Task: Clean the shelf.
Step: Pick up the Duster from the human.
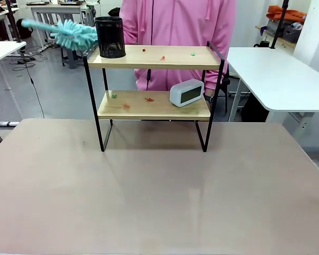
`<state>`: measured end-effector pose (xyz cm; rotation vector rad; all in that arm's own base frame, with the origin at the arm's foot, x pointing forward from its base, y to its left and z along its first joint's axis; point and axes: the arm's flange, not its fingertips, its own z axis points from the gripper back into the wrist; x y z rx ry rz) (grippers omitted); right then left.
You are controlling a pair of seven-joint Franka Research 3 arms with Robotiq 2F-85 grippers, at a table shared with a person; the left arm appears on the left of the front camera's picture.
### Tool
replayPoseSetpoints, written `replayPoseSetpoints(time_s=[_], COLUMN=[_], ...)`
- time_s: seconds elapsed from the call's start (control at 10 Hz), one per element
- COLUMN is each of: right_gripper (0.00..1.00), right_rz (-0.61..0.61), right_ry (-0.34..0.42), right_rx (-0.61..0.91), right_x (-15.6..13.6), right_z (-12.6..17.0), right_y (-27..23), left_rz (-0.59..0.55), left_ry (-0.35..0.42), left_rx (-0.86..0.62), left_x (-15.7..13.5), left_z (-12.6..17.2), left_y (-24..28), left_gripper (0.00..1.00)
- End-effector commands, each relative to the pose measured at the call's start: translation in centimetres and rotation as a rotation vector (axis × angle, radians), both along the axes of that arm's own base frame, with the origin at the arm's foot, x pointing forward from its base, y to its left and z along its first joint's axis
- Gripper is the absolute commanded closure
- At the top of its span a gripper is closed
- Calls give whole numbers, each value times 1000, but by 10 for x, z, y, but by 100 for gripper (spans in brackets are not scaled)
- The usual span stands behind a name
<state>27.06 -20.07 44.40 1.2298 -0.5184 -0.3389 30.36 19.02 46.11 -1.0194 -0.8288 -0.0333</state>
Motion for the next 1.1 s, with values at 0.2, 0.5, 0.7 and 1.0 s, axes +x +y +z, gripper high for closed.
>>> replayPoseSetpoints(time_s=[0.2,0.5,0.7,1.0], right_gripper=[0,0,0,0], right_rz=[0,0,0,0], right_ry=[-39,-39,-39,-39], right_rx=[1,1,1,1], right_x=[2,2,2,2], right_z=[1,1,1,1], right_y=[0,0,0,0], left_rz=[-11,-69,-58,-85], left_ry=[162,312,453,296], left_rx=[-309,-478,-474,-465], left_x=[59,137,173,139], left_z=[33,51,45,47], left_y=[22,36,33,25], left_gripper=[0,0,0,0])
